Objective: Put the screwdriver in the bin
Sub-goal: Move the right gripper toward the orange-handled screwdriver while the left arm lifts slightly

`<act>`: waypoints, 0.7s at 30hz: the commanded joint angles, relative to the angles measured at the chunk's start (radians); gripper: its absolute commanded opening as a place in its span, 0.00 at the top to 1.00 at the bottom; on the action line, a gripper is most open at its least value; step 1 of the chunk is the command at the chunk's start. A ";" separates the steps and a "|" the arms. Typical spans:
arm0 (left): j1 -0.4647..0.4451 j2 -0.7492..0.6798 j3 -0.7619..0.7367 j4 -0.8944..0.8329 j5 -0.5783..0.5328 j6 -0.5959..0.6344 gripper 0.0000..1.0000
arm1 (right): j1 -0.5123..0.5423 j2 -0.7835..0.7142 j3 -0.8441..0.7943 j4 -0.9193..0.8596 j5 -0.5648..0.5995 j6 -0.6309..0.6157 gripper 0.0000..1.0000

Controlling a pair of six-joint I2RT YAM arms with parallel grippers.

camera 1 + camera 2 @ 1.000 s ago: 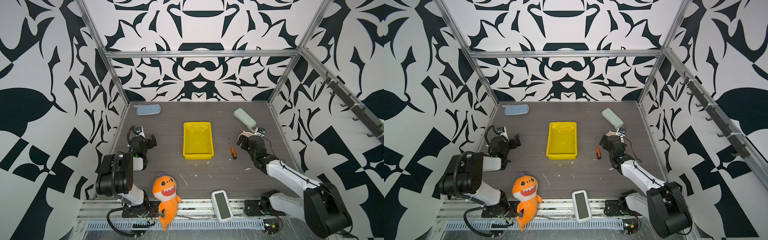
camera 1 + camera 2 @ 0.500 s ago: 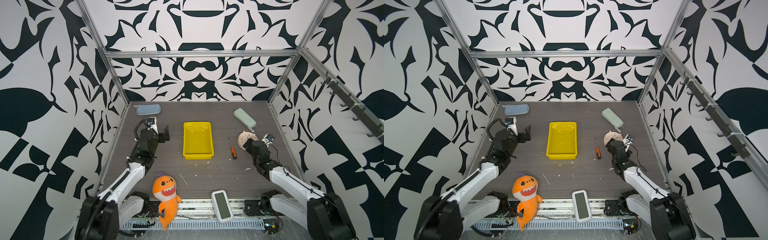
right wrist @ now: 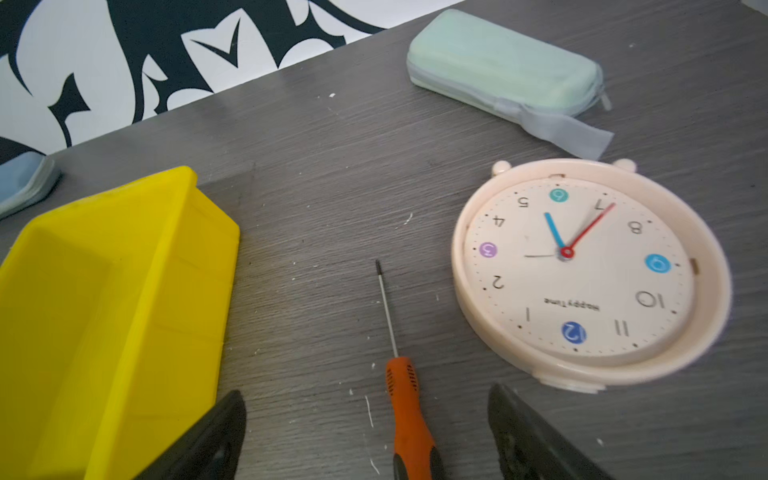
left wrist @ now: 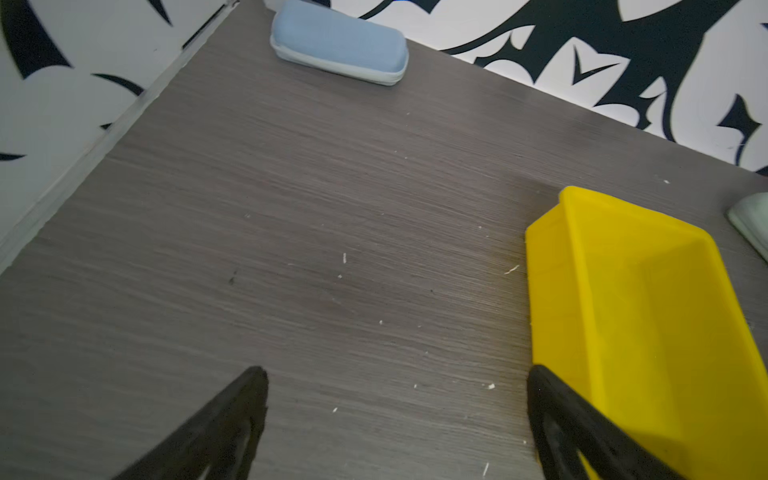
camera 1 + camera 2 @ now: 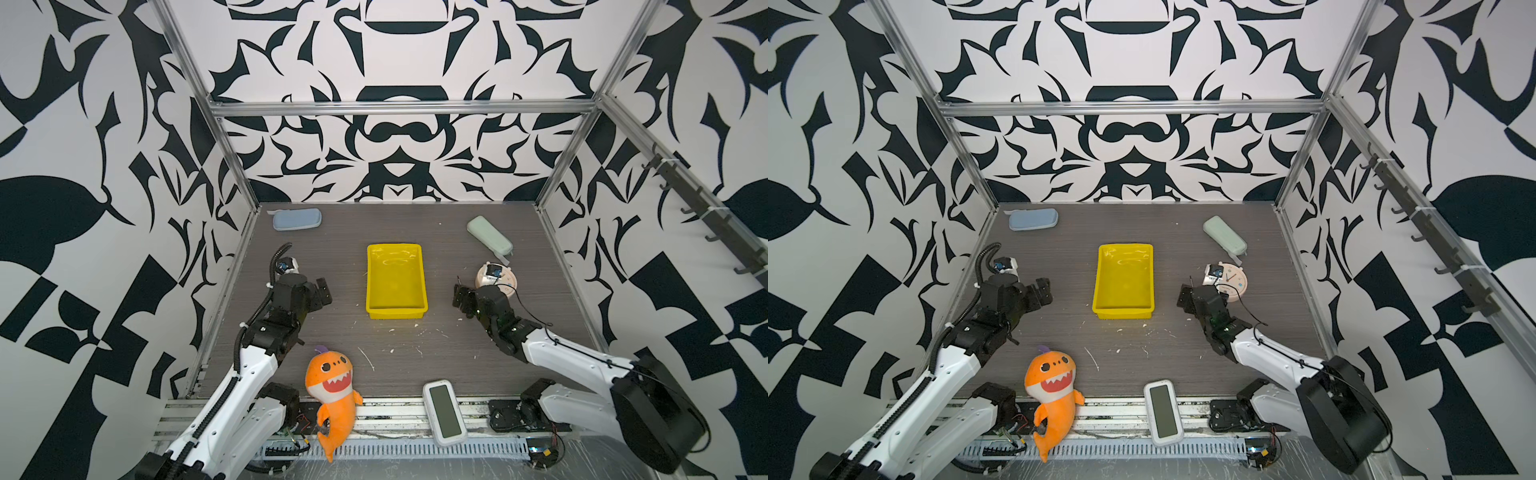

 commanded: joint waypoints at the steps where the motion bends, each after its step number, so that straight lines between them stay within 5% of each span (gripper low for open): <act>1: 0.001 -0.040 -0.029 -0.075 -0.106 -0.102 0.00 | 0.012 0.052 0.071 0.037 -0.032 -0.040 0.06; 11: 0.005 -0.137 -0.103 -0.257 -0.375 -0.431 0.00 | 0.012 0.171 0.190 -0.078 -0.025 -0.072 0.06; 21: 0.006 -0.140 -0.131 -0.188 -0.341 -0.412 0.00 | 0.012 0.314 0.326 -0.234 -0.057 -0.032 0.07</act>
